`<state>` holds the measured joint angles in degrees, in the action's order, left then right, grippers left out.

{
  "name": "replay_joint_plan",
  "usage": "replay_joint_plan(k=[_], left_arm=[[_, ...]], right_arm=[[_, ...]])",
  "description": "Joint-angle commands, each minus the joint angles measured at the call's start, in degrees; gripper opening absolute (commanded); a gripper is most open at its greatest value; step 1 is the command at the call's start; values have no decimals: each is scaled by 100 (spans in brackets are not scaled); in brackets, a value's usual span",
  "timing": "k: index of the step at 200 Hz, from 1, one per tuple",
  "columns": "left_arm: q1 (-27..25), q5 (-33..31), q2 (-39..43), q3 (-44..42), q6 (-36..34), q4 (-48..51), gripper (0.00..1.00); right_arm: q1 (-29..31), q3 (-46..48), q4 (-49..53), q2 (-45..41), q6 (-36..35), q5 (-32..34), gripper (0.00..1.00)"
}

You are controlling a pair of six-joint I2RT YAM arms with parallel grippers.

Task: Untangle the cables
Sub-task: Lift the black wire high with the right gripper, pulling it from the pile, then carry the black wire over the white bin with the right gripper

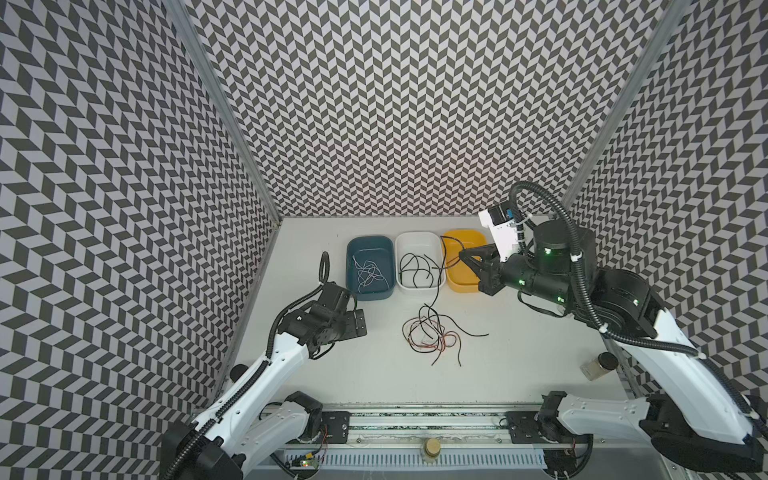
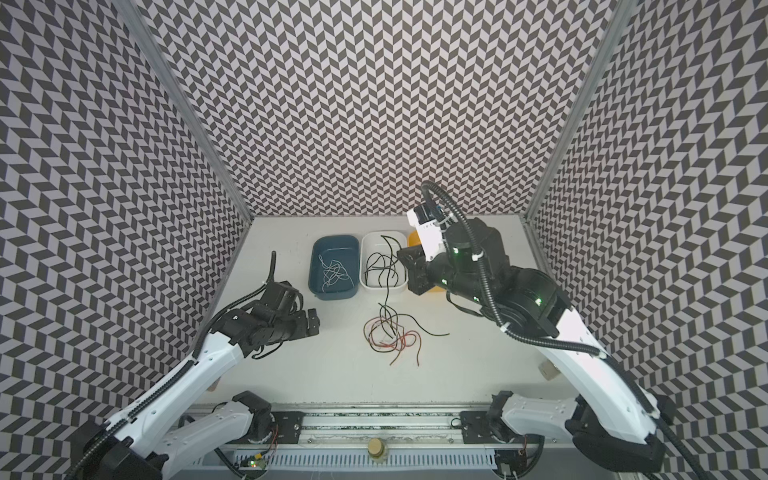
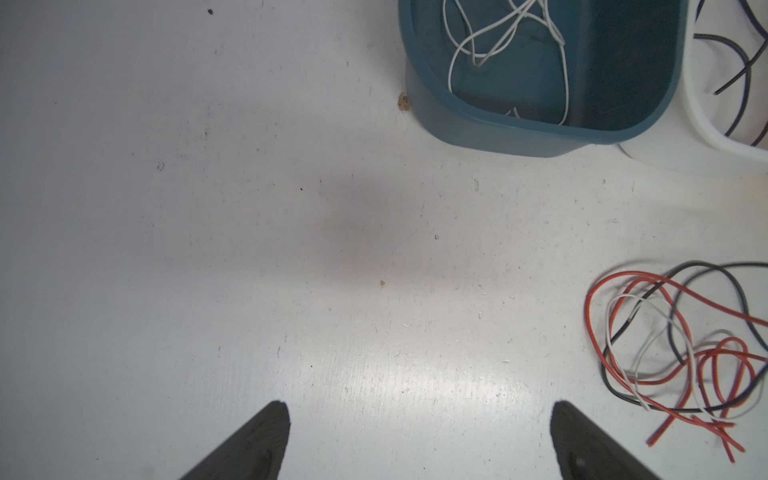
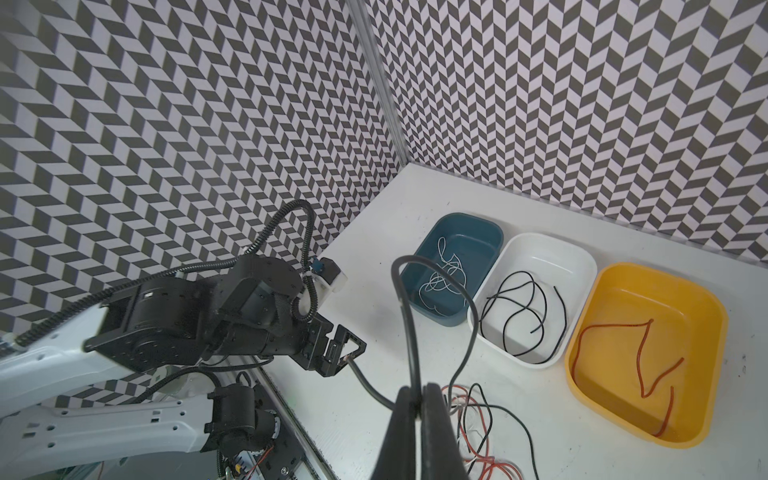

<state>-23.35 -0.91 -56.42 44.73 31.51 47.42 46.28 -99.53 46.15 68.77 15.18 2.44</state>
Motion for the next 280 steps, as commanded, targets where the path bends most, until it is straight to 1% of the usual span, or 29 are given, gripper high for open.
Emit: replay_joint_plan(k=[1,30,77,110,151,178,227,259,273,280], left_arm=[[-38,-9,-21,170,-14,119,100],[-42,0,-20,172,-20,118,100],[-31,-3,-17,184,-23,127,100],[-31,7,24,179,-39,127,100],[-38,163,50,185,-75,92,100],[-72,266,104,175,-101,55,100],[-264,94,158,177,-100,100,100],[-274,-52,302,215,-95,154,100],[-253,-92,457,166,-116,62,100],[-189,0,530,124,-142,-22,100]], right_arm=[[30,-413,39,112,-216,-154,0],[30,-967,192,350,-332,-313,0],[30,-1360,8,418,-430,-585,0],[32,-1765,-31,522,-424,-1110,0],[30,-1757,-550,352,-298,-1831,0],[30,-2019,-589,347,-332,-1867,0],[30,-2852,-345,562,-239,-2092,0],[30,-2710,-297,516,-201,-2047,0],[30,-2374,-420,364,-195,-1998,0],[30,-2156,-525,280,-184,-1993,0]])
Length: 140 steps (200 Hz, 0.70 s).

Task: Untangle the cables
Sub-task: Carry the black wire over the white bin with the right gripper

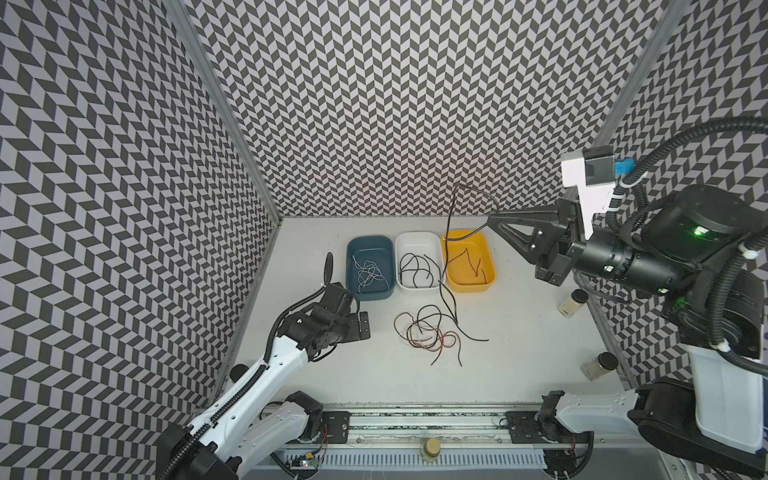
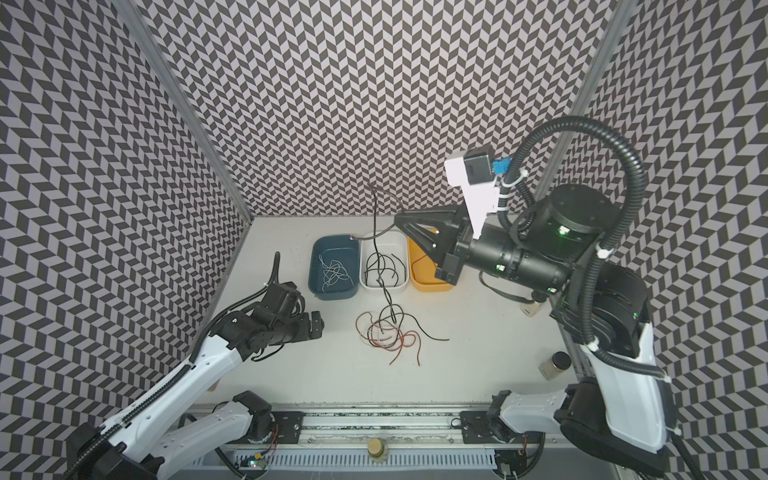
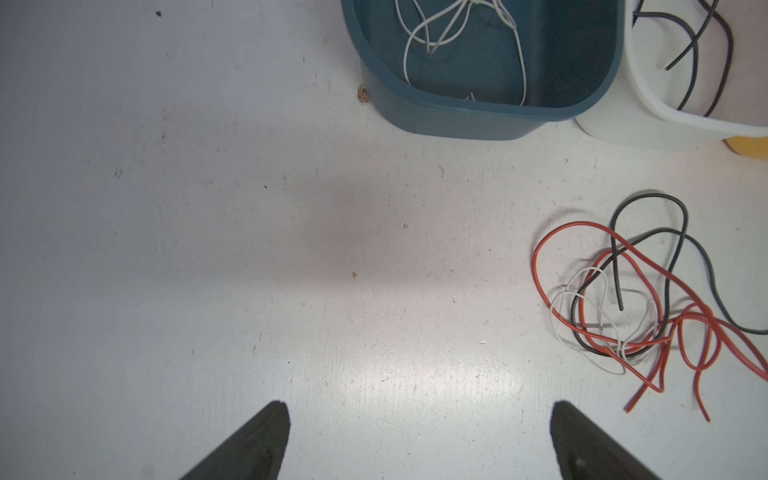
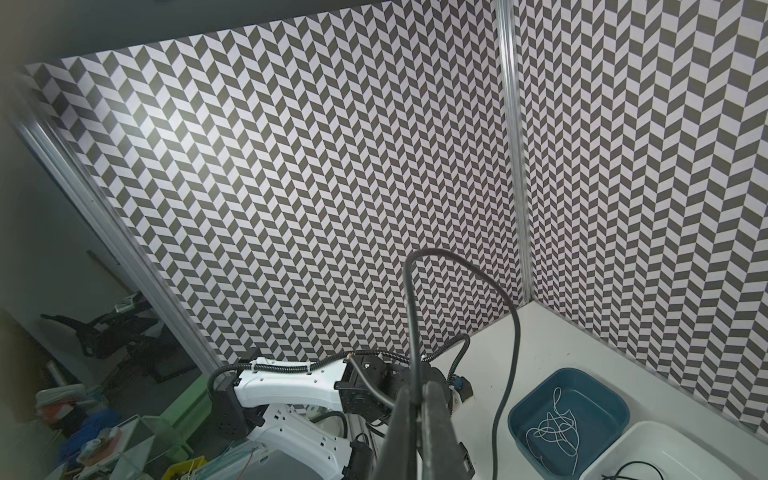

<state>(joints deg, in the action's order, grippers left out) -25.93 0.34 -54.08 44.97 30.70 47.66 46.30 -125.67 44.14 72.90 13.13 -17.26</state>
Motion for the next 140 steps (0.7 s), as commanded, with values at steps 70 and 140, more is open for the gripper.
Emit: replay_joint_plan(k=[70,140], left_arm=[[334,-574,363,252,-737,-165,100],[450,-1009,408,96,-679,-89,100]], right_arm=[[18,2215,-726,-820,-92,216,0],[-86,3079,-1034,-654,-250,436,0]])
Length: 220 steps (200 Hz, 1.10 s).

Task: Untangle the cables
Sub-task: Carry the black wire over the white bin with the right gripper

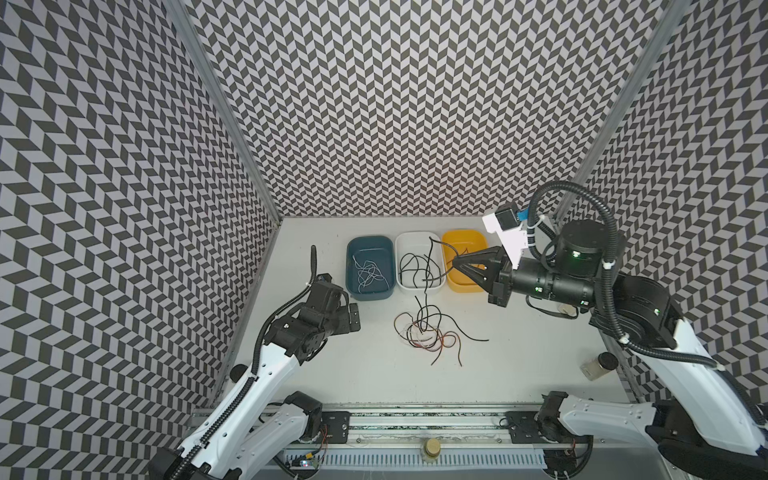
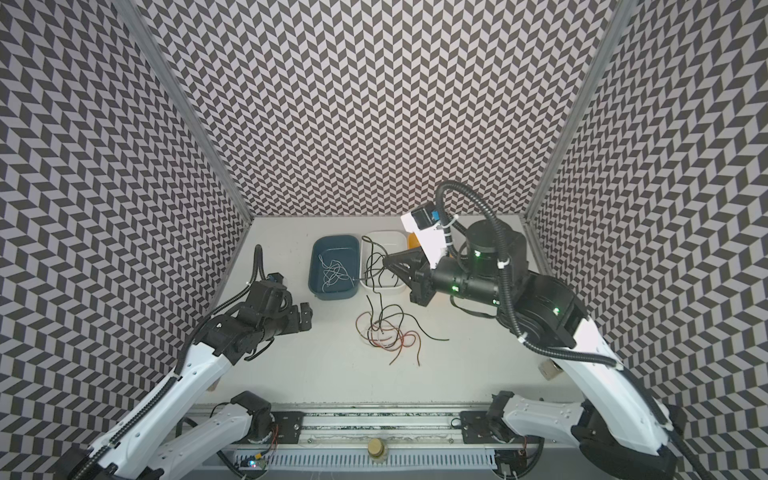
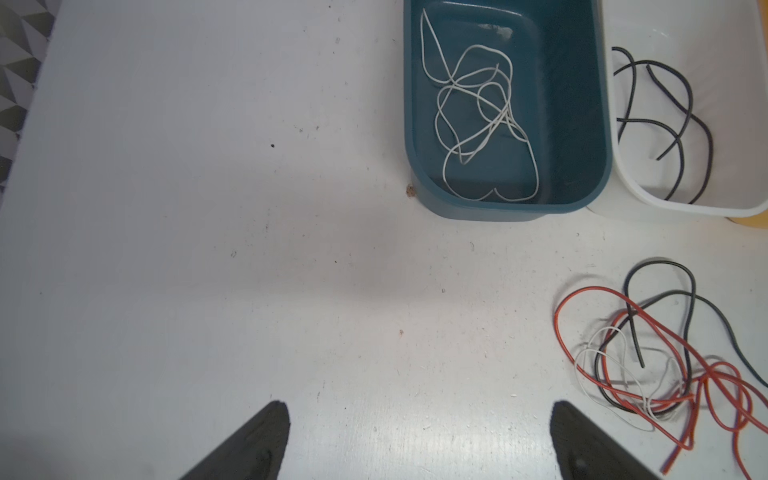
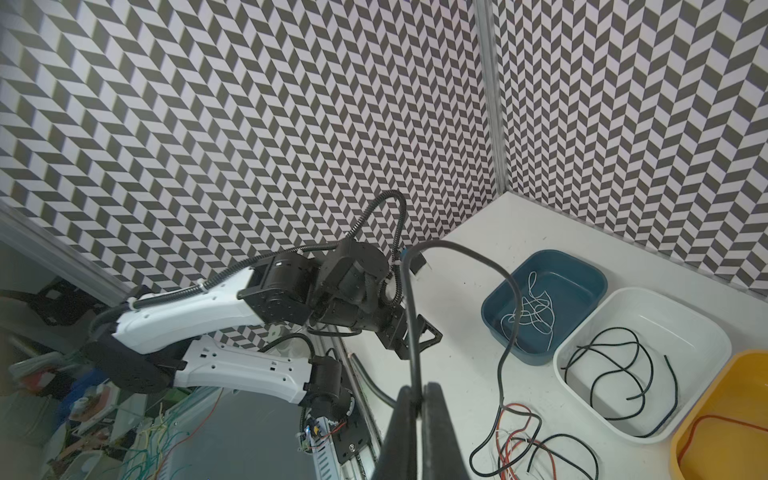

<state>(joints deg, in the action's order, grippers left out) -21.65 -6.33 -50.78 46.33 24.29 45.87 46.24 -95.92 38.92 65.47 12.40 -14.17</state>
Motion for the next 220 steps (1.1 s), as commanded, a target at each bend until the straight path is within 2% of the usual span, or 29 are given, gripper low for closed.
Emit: replay_joint_plan(k=[1,81,128,220], left_arm=[[17,-343,78,-38,-39,90,100],[-25,-485,-131,8,-61,177,100],[-15,-483,-142,8,-65,168,100],[-16,-472,-142,8,-66,170,100]], right_arm=[[-89,102,-514,97,-173,122,0],[-1178,-349,-903,1150,170,-426,0],[-1416,-1085,-768,2015,146,-483,0],[-1741,-1344,-1089,3170,152,-420,0]])
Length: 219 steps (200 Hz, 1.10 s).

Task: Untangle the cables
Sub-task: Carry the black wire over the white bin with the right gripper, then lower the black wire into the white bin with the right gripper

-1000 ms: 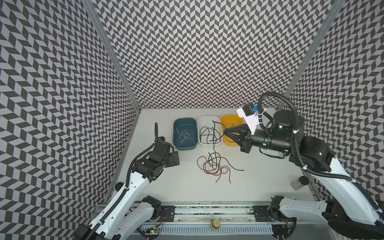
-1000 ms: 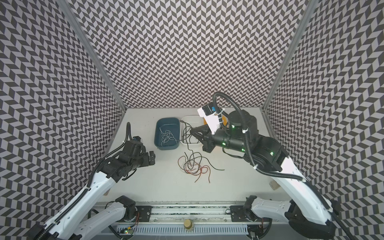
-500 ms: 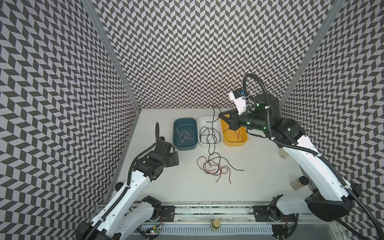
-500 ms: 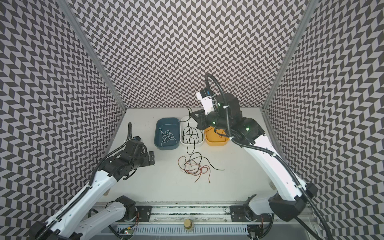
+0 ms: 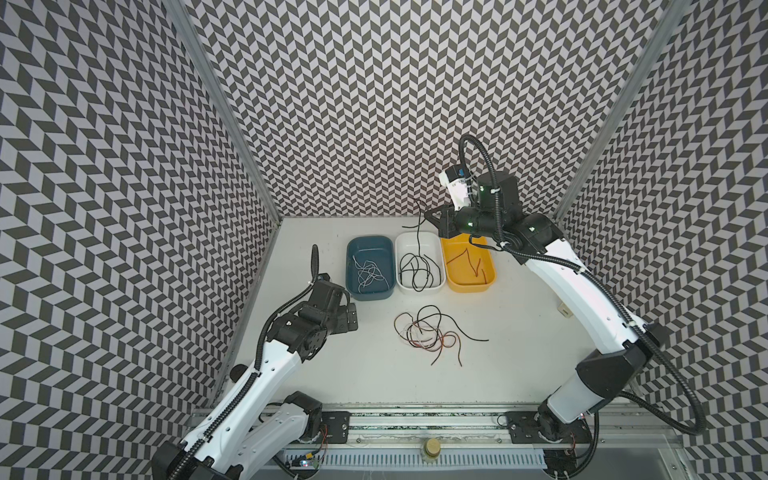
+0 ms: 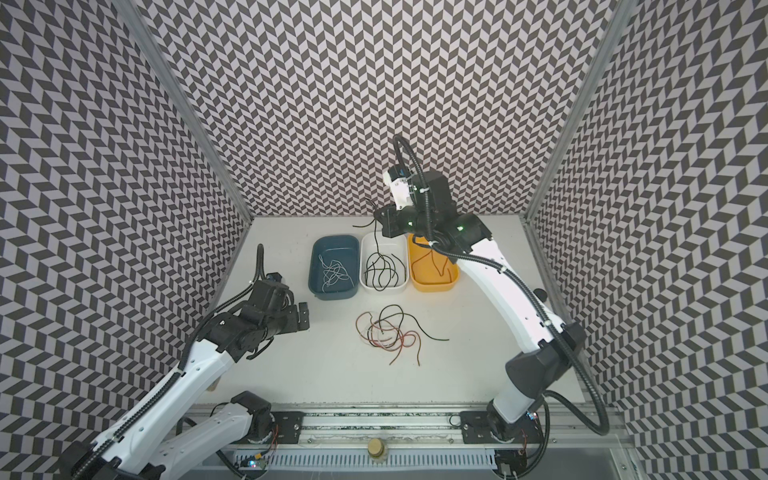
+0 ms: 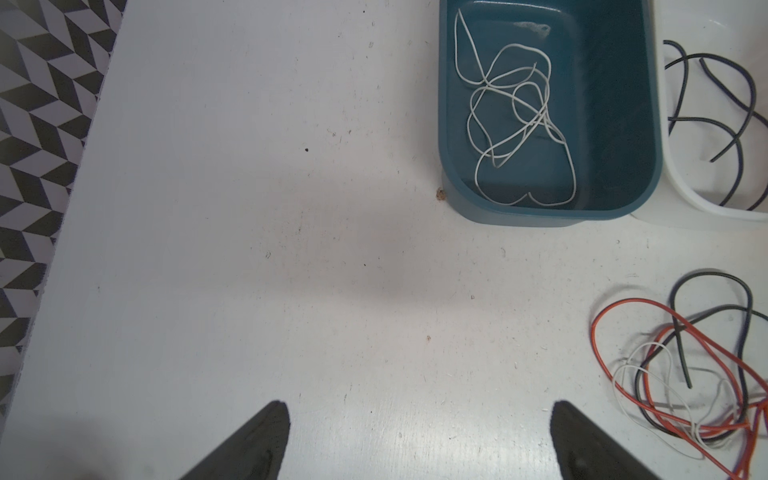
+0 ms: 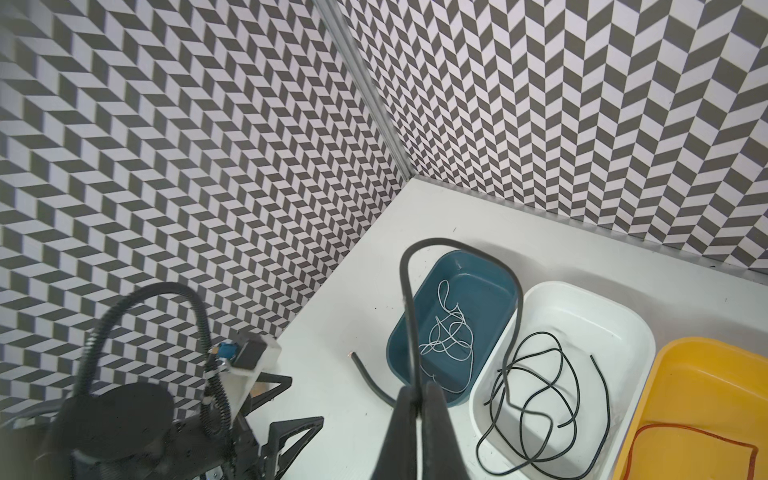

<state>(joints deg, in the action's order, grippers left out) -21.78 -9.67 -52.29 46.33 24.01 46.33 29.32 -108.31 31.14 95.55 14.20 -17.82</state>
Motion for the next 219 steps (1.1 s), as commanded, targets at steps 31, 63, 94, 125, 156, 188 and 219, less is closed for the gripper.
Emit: replay_joint_plan(k=[31,63,94,125,156,188,219], left_arm=[[-2,-131,17,17,-37,135,100],[-98,-131,79,21,-36,157,100],[-277,-182,178,16,-30,184,100],[-291,-94,218,20,-30,157,100],[-289,-61,271,19,-50,140,100],[-284,-57,341,-8,-46,114,100],[-291,9,298,10,-55,108,100]], right_arm=[[-128,62,-464,294,-18,-19,0],[-232,-75,-469,428,184,-89,0],[-234,-490,-243,677,327,-108,0],[-233,-965,144,976,235,-83,0],[-233,-1041,136,982,162,-68,0],[-233,-1053,45,982,166,-116,0],[-231,-909,-128,977,212,-137,0]])
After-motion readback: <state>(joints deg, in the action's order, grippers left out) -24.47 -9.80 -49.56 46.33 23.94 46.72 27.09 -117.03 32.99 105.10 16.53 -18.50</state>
